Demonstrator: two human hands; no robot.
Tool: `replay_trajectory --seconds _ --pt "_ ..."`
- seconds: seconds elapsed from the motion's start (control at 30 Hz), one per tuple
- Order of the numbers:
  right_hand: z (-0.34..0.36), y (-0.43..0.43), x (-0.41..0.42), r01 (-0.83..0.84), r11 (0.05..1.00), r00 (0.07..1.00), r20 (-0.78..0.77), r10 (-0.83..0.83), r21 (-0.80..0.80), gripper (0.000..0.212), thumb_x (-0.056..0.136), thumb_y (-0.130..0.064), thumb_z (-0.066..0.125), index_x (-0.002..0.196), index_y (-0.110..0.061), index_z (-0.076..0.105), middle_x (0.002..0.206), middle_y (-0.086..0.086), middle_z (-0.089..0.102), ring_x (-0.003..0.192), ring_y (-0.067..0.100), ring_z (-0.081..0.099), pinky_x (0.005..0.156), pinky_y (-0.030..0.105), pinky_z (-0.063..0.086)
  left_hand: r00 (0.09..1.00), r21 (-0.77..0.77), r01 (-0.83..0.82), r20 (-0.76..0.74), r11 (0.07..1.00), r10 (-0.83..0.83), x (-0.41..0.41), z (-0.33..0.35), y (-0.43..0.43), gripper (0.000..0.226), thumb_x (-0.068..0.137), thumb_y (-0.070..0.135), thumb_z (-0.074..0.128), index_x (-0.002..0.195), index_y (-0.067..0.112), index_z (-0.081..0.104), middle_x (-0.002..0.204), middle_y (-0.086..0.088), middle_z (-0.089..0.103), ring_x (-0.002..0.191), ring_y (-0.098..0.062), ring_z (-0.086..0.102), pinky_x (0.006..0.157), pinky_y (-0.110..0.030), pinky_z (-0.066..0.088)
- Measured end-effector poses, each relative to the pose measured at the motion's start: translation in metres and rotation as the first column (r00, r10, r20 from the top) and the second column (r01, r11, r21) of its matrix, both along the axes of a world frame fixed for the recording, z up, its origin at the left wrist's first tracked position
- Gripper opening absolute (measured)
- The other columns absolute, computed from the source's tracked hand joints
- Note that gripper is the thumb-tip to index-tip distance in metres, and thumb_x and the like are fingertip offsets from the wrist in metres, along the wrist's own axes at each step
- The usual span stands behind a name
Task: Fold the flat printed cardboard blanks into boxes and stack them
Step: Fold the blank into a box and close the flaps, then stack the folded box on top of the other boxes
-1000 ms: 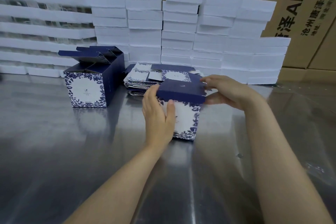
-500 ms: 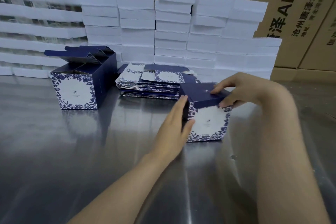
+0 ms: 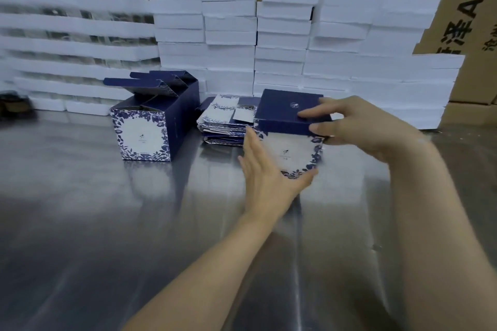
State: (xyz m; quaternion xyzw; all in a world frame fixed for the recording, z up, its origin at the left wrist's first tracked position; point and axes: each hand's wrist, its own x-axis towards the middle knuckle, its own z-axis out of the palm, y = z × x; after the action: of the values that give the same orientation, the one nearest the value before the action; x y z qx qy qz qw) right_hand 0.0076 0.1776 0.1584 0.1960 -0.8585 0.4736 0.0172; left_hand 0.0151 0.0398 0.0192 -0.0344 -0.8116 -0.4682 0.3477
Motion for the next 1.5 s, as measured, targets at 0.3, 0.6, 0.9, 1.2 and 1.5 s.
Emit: replay_trajectory --seconds 0.3,0.6,0.9,1.2,1.5 --pt "-0.049 -0.114 -0.004 -0.019 0.95 0.973 -0.226 -0.054 -0.312 0.032 0.097 -0.019 0.053 0.128 -0.017 0.061 0.138 0.002 0.052 0.122 0.006 0.052 0.081 0.0 0.042 0.845 0.028 -0.535 0.002 0.844 0.535 -0.005 0.026 -0.057 0.13 0.059 0.062 0.075 0.154 0.01 0.002 0.153 -0.026 0.013 0.14 -0.043 0.02 0.106 -0.057 0.022" --pt "-0.151 -0.139 -0.032 0.122 0.992 0.98 -0.16 -0.122 -0.008 0.031 0.085 0.006 0.05 0.087 -0.018 0.069 0.098 -0.003 0.062 0.094 0.024 0.064 0.082 0.034 0.049 0.801 -0.04 -0.55 -0.307 0.834 0.514 -0.06 0.181 -0.146 0.127 0.064 0.054 0.079 0.154 0.015 -0.001 0.152 -0.033 0.005 0.142 -0.047 0.014 0.109 -0.064 0.02" --pt "-0.155 -0.145 -0.044 0.043 0.963 0.964 -0.265 0.03 0.265 0.021 0.085 -0.011 0.051 0.08 -0.026 0.065 0.09 -0.016 0.058 0.093 -0.001 0.051 0.081 0.016 0.042 0.79 -0.159 -0.508 0.306 0.847 0.531 -0.205 0.206 -0.236 0.132 0.068 0.058 0.079 0.151 0.027 -0.019 0.156 -0.027 -0.014 0.143 -0.046 0.007 0.112 -0.062 0.022" --pt "-0.158 -0.147 -0.048 0.054 0.951 0.956 -0.291 0.039 0.305 0.014 0.088 -0.02 0.049 0.089 -0.028 0.059 0.102 -0.017 0.049 0.096 -0.007 0.043 0.072 0.013 0.041 0.756 -0.218 -0.562 0.254 0.797 0.603 -0.263 0.17 -0.254 0.12 0.079 0.047 0.074 0.153 0.02 -0.016 0.158 -0.022 -0.013 0.143 -0.043 0.011 0.108 -0.057 0.026" --pt "-0.159 -0.146 -0.05 0.062 0.918 0.952 -0.299 0.063 0.391 0.013 0.09 -0.024 0.045 0.098 -0.031 0.054 0.109 -0.015 0.044 0.106 -0.003 0.04 0.068 0.014 0.039 0.749 -0.313 -0.533 0.257 0.786 0.61 -0.279 0.162 -0.251 0.108 0.082 0.039 0.074 0.154 0.016 -0.003 0.158 -0.024 -0.013 0.146 -0.042 -0.004 0.114 -0.053 0.019"
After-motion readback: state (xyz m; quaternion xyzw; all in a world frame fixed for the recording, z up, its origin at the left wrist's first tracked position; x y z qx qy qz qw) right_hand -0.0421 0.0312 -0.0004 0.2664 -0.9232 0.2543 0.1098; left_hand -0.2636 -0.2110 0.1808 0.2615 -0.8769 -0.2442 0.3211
